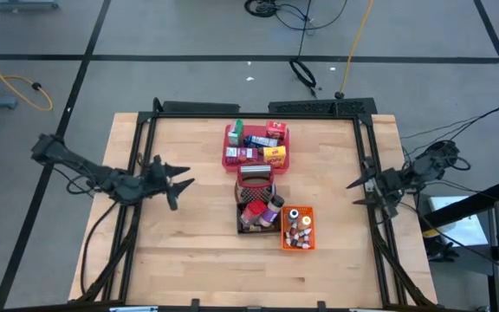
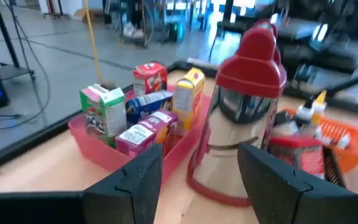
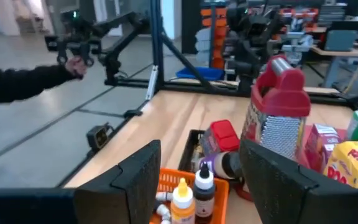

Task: Pick & Place Kitchen Items
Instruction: Return to Home Position

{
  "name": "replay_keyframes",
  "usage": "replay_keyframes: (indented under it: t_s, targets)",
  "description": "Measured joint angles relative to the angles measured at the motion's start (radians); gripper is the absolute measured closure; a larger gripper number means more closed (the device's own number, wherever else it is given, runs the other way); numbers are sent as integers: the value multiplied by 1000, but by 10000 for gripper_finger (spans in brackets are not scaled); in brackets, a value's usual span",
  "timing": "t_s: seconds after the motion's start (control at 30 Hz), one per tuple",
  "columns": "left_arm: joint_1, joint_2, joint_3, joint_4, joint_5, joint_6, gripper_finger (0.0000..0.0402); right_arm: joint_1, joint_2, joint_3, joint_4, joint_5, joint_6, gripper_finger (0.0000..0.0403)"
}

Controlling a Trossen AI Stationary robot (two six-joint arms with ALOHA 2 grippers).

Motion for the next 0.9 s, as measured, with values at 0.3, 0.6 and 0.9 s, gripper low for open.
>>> replay_keyframes:
  t_s: [0.3,0.6,0.9]
  targets:
    - [0,-161,-282,318,8,15,192,0,-1,-223,278,31,15,193]
    - [1,-157,-282,327,6,34,192,0,-1,-481,671,106,-65,193]
    - [1,-135,-282,246,9,-41,192,0,14,-540,700,108,-73,193]
